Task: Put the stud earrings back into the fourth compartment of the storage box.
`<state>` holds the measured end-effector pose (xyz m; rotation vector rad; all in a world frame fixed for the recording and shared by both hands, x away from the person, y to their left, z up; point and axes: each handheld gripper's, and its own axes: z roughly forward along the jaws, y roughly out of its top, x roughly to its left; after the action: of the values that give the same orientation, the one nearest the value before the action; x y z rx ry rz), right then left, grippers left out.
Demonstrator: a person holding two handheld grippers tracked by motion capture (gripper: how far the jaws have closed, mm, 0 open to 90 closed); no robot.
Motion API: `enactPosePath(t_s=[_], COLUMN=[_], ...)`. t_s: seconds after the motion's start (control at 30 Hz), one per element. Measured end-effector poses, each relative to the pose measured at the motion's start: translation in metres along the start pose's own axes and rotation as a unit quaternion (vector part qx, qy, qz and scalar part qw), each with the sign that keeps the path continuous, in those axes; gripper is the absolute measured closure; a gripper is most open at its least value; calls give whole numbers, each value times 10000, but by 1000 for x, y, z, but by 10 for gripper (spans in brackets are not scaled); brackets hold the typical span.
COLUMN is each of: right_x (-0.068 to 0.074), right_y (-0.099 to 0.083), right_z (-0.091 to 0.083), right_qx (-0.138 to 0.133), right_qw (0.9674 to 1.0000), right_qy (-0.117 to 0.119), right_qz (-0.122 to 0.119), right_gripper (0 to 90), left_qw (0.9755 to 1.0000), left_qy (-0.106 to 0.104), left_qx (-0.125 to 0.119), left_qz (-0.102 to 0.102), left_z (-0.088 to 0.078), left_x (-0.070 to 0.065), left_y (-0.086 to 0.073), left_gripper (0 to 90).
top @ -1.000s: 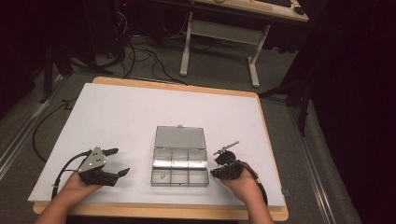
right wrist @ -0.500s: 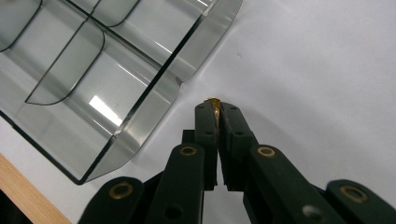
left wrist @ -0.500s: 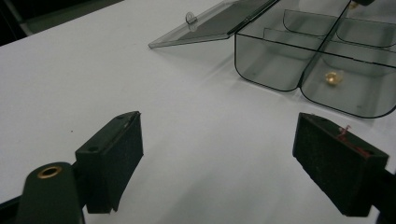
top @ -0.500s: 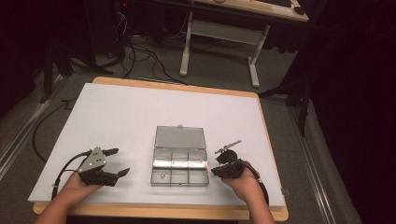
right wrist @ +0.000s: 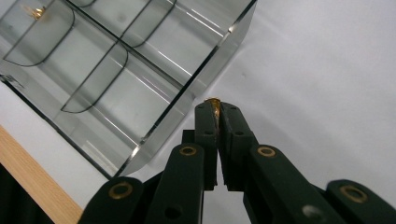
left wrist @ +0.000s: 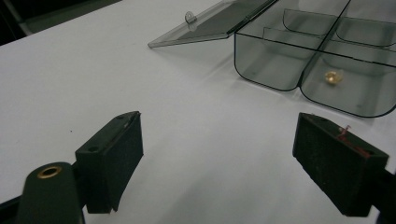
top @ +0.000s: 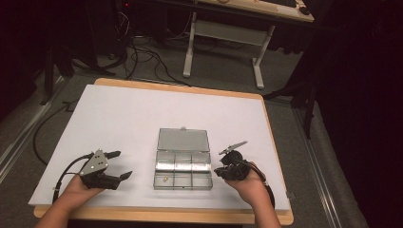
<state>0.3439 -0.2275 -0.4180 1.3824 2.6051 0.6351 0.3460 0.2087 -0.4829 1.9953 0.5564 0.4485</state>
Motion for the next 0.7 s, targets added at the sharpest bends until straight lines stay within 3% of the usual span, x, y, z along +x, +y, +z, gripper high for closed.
enactPosePath(t_s=[0.53, 0.7], right_x=[10, 15], right_y=[7, 11], right_z=[-25, -25], right_qx=[-434, -458], right_qw=[9989, 9986], right_qy=[-100, -59], right_qz=[-160, -239], right_gripper=[875, 875], left_qw=[10000, 10000], left_qy=[0, 0], left_qx=[10, 12], left_qz=[9, 13], left_z=[0, 0], left_x=[0, 0], left_y=[0, 0], left_gripper=[165, 165])
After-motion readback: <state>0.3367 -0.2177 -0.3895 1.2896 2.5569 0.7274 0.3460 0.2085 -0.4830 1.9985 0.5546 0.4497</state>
